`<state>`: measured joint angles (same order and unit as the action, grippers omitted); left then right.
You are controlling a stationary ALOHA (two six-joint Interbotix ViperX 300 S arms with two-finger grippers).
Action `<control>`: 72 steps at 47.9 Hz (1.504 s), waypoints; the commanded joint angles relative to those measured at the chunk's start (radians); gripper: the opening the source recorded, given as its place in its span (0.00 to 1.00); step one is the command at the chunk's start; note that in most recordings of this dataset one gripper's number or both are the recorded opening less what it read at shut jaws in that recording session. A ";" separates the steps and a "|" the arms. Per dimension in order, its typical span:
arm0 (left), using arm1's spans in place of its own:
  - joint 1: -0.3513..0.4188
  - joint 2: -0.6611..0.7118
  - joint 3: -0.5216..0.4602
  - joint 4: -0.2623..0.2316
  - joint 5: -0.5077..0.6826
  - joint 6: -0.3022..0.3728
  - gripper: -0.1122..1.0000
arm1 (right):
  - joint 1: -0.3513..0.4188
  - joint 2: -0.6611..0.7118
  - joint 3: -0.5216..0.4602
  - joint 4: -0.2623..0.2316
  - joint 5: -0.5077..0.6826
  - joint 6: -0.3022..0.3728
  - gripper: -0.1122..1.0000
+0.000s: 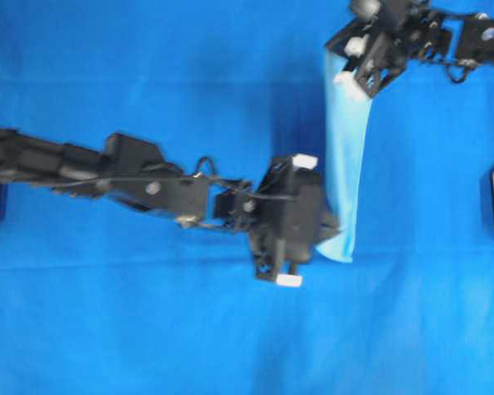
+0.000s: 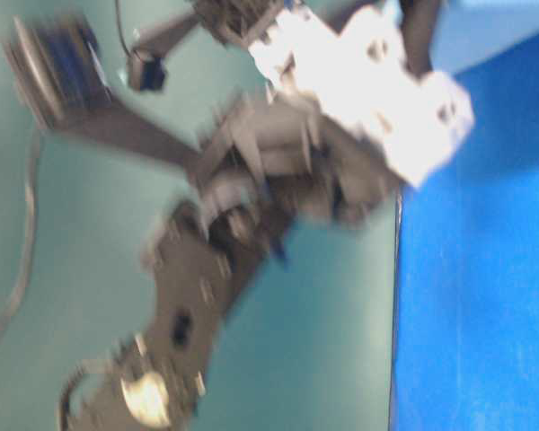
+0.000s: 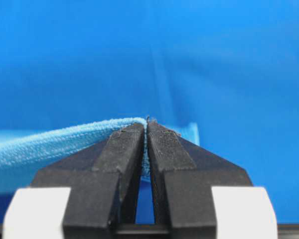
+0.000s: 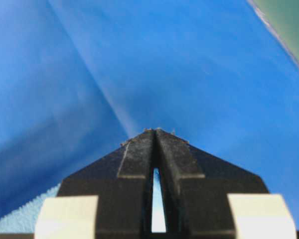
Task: Fold the light blue towel.
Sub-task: 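Swing the left end over toward the right gripper, folding the towel in half, then lower the towel and open both grippers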
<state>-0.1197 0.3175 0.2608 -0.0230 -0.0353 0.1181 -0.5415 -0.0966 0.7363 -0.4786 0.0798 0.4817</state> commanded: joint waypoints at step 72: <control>-0.057 -0.275 0.288 -0.003 0.095 -0.140 0.88 | 0.089 0.110 -0.184 -0.035 -0.054 -0.025 0.64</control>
<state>-0.1764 0.1028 0.5553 -0.0276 0.0061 -0.0199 -0.4617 0.0721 0.5538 -0.5123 0.0261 0.4541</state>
